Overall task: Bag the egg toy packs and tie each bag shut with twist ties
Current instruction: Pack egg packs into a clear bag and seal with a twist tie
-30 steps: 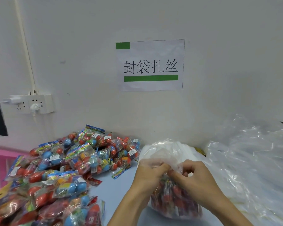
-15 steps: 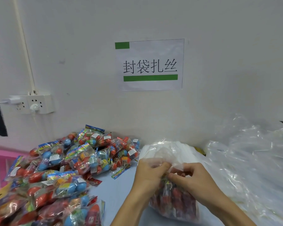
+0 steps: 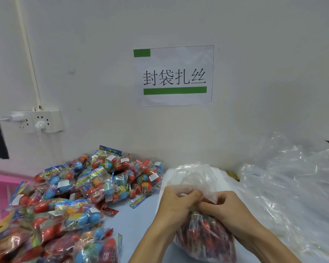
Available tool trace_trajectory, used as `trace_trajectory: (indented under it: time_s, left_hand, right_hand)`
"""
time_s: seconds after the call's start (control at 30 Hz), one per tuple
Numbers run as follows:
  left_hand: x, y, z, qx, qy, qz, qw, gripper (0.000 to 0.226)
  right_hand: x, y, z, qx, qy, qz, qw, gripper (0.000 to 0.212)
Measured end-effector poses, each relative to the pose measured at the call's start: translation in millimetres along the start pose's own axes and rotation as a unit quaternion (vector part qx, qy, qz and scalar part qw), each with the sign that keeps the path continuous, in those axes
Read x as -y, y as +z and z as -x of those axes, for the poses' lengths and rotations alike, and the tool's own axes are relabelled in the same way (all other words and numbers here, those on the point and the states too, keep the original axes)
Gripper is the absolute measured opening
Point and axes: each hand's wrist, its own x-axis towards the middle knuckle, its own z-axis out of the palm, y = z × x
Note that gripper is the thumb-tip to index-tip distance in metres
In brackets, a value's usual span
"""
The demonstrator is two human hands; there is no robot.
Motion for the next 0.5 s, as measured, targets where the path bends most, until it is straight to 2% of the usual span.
trace_trajectory:
  time_s: [0.07,0.23,0.37,0.5]
  left_hand:
    - [0,1,1,0.011,0.005,-0.001,1.000,0.029]
    - [6,-4,-4,0.038,-0.016,-0.022,0.999,0.017]
    - [10,-16,-7,0.055,-0.042,-0.033,0.997,0.037]
    - [13,-20,-6,0.070,-0.025,-0.047,0.996,0.032]
  right_hand:
    - [-1,2,-1,-0.008,0.000,0.006,1.000,0.031]
    - [0,-4,-2,0.003,0.007,0.043,0.999,0.022]
    - [-1,-19,-3,-0.015,0.022,0.046,0.999,0.016]
    - [1,-24,-2,-0.035,0.051,0.045,0.997,0.016]
